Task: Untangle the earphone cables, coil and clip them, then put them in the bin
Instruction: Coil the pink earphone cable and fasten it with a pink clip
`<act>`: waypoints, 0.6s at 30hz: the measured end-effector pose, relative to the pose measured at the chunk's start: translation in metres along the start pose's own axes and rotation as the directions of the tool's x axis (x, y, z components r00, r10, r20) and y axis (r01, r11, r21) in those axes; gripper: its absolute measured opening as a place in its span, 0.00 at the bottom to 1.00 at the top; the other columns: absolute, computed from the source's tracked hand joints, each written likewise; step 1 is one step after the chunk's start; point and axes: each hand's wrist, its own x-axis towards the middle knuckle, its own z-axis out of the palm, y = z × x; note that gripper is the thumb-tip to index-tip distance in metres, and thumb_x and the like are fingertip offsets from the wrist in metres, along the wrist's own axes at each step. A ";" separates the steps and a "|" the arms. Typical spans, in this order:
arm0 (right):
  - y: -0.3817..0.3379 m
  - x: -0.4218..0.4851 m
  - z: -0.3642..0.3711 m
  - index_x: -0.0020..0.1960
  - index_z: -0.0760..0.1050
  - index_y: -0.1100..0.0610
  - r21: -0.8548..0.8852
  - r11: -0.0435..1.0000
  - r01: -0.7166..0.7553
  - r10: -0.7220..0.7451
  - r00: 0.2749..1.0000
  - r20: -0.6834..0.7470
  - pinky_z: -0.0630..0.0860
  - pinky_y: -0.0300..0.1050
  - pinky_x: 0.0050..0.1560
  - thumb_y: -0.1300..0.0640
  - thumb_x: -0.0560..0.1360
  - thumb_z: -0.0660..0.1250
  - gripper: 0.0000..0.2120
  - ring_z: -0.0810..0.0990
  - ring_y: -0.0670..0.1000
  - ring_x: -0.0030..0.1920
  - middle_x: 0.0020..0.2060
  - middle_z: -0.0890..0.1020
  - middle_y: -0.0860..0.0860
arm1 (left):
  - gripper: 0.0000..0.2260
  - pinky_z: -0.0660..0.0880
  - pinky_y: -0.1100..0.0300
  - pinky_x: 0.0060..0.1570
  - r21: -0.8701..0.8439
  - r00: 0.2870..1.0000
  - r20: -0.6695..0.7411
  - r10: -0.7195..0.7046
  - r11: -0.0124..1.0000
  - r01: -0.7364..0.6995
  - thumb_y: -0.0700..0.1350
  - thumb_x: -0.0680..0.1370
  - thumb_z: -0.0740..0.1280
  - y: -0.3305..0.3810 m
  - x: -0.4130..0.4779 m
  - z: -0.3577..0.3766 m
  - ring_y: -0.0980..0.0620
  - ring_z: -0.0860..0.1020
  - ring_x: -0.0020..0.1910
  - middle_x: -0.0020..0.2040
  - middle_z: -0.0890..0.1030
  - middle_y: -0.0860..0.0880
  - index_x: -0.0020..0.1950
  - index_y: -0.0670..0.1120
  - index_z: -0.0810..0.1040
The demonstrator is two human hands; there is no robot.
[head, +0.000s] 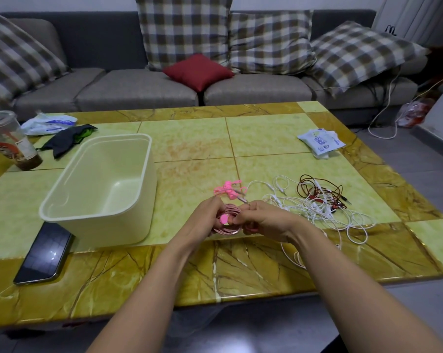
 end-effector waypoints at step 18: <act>0.000 -0.001 -0.009 0.63 0.72 0.60 0.110 0.994 0.015 -0.023 0.997 0.073 0.63 0.39 0.35 0.63 0.68 0.65 0.23 0.65 0.46 0.33 0.37 0.75 0.51 | 0.14 0.56 0.56 0.32 0.051 0.999 0.050 -0.008 0.999 0.005 0.45 0.81 0.50 -0.003 -0.002 -0.006 0.56 0.59 0.26 0.28 0.64 0.51 0.40 0.43 0.69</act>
